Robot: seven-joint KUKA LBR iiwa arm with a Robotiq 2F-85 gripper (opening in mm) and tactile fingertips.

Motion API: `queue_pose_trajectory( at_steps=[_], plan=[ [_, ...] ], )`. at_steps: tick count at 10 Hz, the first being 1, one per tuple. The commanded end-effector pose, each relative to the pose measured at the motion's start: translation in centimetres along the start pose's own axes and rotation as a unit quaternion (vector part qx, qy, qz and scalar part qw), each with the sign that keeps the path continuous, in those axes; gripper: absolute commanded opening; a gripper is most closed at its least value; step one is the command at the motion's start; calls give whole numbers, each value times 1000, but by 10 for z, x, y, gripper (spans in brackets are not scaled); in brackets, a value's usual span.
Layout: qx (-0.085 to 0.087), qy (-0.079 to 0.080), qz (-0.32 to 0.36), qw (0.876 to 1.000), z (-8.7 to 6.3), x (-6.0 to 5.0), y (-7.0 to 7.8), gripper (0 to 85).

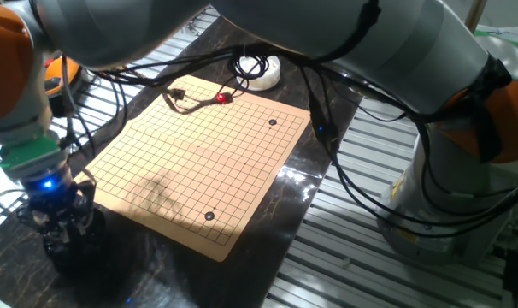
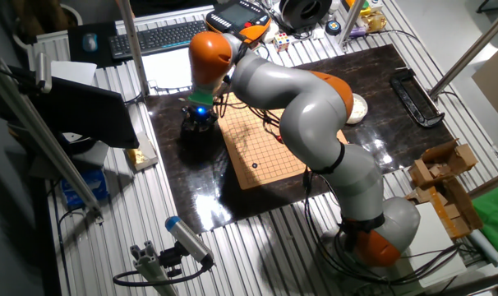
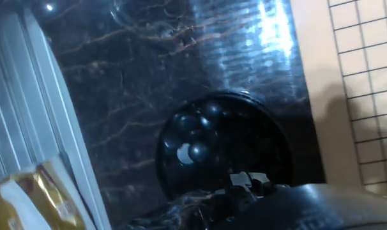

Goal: Play the first move as black on the 3-4 point in the upper right corner of the Go board

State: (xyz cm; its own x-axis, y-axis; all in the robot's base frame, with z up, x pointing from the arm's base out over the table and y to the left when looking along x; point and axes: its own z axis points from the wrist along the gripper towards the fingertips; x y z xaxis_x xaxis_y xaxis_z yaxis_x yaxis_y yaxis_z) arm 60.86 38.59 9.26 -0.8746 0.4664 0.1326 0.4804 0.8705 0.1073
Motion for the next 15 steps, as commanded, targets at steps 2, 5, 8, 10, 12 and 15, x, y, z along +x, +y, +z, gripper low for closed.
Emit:
queue_pose_trajectory(
  at_steps=[2, 5, 8, 10, 12, 15],
  plan=[
    [-5, -6, 51, 999, 5, -3, 3, 273],
    [-6, -8, 66, 998, 7, -6, 4, 270],
    [-8, -13, 79, 997, 12, -8, 6, 270],
    [-11, -17, 80, 997, 16, -9, 7, 270],
    [-13, -22, 80, 996, 22, -7, 8, 270],
    [-7, -29, 72, 997, 28, -6, 8, 253]
  ],
)
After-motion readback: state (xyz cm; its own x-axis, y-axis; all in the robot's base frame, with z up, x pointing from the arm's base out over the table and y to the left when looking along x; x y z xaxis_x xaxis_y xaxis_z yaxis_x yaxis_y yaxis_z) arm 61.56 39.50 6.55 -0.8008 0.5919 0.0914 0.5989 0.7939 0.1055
